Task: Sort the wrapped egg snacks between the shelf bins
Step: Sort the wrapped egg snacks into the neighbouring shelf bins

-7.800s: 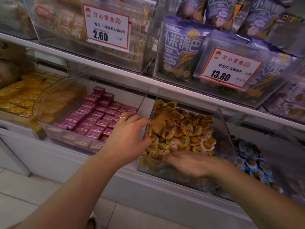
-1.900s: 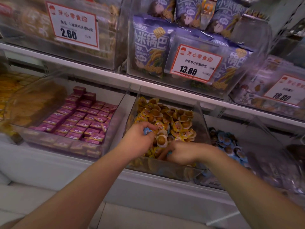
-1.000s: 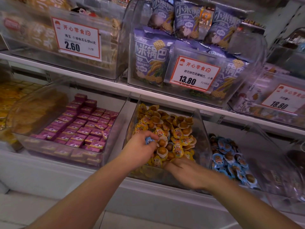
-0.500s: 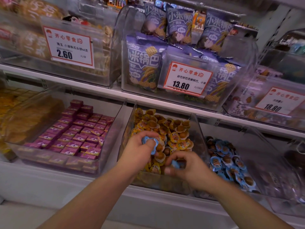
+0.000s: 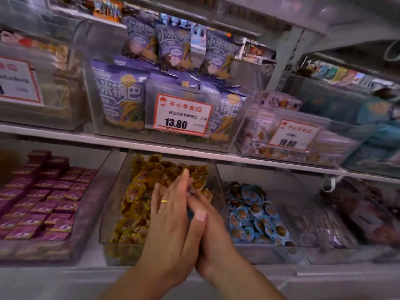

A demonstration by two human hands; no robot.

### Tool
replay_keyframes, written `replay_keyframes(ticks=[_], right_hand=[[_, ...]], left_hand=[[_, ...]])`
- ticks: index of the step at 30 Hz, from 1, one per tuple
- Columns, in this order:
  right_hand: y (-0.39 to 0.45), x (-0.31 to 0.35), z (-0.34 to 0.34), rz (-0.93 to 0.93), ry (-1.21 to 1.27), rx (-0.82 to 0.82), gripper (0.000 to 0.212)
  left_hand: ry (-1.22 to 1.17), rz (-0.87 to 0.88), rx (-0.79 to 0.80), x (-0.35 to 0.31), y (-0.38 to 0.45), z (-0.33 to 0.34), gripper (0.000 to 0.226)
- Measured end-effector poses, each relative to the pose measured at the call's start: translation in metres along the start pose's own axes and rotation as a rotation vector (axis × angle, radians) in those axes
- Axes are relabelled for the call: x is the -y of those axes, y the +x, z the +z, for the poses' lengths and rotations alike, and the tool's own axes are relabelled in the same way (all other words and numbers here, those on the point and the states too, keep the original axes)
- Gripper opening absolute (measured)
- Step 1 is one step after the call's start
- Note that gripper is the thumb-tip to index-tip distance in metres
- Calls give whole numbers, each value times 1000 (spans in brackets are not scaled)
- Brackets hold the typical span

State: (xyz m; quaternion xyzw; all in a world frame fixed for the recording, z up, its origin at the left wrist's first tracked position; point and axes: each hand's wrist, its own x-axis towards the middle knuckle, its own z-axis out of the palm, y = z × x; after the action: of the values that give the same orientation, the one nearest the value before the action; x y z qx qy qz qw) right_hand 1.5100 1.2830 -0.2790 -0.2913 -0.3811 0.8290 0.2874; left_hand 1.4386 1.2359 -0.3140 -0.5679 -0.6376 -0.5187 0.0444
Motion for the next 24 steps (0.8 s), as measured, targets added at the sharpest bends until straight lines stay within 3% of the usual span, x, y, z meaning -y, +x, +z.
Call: replay_keyframes(ticks=[3,5,7,12,16,18,21,22,24], right_hand=[[-4,-3,-13,-121,6,-34,42],[-8,-3,-19,-186,8,-85,63],[-11,-2,-25,-208,5,-129,71],[-10,15,-51,-300,-121,-273,19],[5,72,-99,-525,-440,-516,22],[17,101,-136,-440,-655,-600,16],[29,125,-189,-70,-792,-568,65],[33,129,-206,-21,-786,-574,73],[33,132,-220,-82,-786,-610,67]], left_hand=[[20,9,59,-11,-1,6,73],[-4,-8,71,-18,0,9,74],[-24,-7,85,-24,2,13,72],[-216,-40,106,-33,4,17,64],[-144,-16,116,-19,13,11,49],[-81,-47,130,-4,18,4,41],[-18,-91,122,16,20,-8,29],[6,-94,109,20,21,-14,27],[78,-81,71,28,24,-26,26]])
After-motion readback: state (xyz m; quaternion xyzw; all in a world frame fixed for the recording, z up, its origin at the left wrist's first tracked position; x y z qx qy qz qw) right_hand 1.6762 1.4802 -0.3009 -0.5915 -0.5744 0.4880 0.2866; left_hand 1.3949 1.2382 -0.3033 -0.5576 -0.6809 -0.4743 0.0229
